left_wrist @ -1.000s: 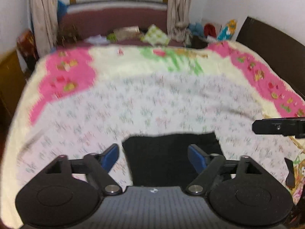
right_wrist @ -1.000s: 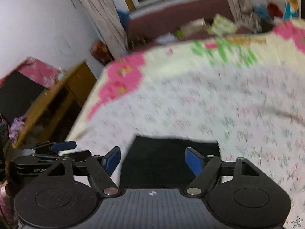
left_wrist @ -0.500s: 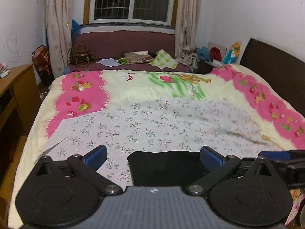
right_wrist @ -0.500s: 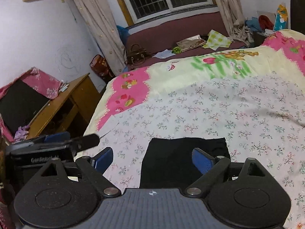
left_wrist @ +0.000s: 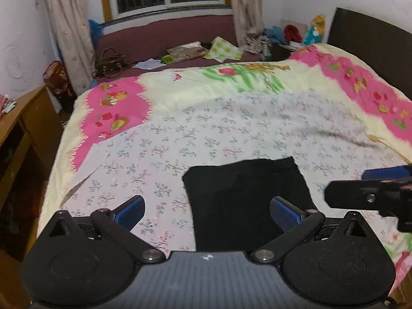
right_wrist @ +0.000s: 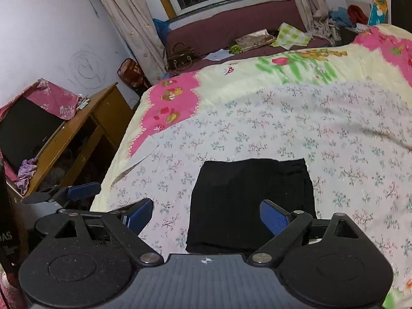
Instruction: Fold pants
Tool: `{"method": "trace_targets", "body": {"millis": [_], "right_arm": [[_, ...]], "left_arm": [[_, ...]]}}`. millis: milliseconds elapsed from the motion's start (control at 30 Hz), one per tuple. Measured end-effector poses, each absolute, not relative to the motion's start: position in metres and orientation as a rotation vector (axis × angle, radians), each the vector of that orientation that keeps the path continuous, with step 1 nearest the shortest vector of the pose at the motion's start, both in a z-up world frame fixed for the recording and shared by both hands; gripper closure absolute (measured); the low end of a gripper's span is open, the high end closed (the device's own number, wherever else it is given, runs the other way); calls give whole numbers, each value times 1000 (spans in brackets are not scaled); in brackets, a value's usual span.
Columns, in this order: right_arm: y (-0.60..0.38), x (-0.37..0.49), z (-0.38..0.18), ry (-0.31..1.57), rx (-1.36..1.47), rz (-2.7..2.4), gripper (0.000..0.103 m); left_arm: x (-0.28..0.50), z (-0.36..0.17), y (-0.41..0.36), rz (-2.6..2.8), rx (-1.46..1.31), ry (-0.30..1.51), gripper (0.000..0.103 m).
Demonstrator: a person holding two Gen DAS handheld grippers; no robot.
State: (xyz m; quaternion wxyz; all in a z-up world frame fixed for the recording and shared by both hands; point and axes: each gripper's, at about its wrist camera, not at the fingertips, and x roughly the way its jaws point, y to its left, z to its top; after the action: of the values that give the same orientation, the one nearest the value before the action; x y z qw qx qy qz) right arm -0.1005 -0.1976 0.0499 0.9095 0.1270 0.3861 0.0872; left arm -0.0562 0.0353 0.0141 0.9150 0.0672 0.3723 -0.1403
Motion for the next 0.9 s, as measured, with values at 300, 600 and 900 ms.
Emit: {"method": "trace_targets", "body": {"millis": [300,600,900], "right_arm": [[-197,-103,46,818,255,157,23],[-195,-101,44,833,249,154,23],[-197,-100,42,845,246,151,23]], "left_arm": [[-56,9,35,-323,91,812,0],[-55,5,39,-317,68,823,0],[-55,2,41,-315,57,842,0]]}}
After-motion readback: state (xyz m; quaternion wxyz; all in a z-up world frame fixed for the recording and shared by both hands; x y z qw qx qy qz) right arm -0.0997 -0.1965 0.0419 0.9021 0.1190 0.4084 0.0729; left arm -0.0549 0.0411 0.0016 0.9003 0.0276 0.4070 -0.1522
